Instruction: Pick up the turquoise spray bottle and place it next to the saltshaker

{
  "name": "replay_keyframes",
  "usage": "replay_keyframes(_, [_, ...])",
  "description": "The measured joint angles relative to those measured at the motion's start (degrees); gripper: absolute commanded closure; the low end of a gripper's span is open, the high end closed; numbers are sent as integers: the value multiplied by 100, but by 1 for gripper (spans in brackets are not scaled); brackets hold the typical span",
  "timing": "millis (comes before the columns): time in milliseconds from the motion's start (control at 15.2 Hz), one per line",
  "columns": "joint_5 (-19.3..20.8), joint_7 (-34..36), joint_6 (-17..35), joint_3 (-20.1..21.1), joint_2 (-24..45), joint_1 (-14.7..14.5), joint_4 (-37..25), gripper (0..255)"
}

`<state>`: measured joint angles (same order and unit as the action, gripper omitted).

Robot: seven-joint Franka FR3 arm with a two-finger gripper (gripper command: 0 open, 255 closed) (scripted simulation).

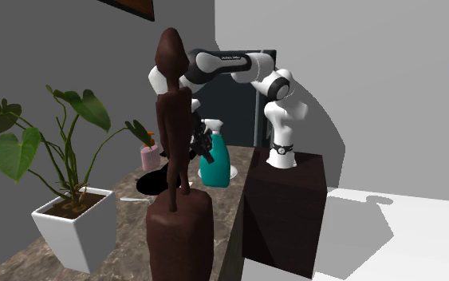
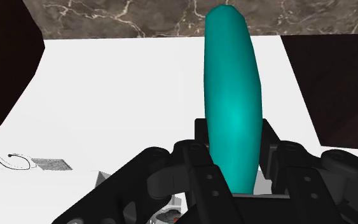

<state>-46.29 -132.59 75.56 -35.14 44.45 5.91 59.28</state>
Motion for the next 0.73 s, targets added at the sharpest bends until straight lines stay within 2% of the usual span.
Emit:
replay_keyframes(528, [-61, 314, -506, 51, 34, 235, -688, 255])
replay_keyframes(594, [-14, 259, -500, 10, -77, 192, -536, 255])
replay_keyframes(726, [186, 11, -355, -156, -520, -37, 176, 255])
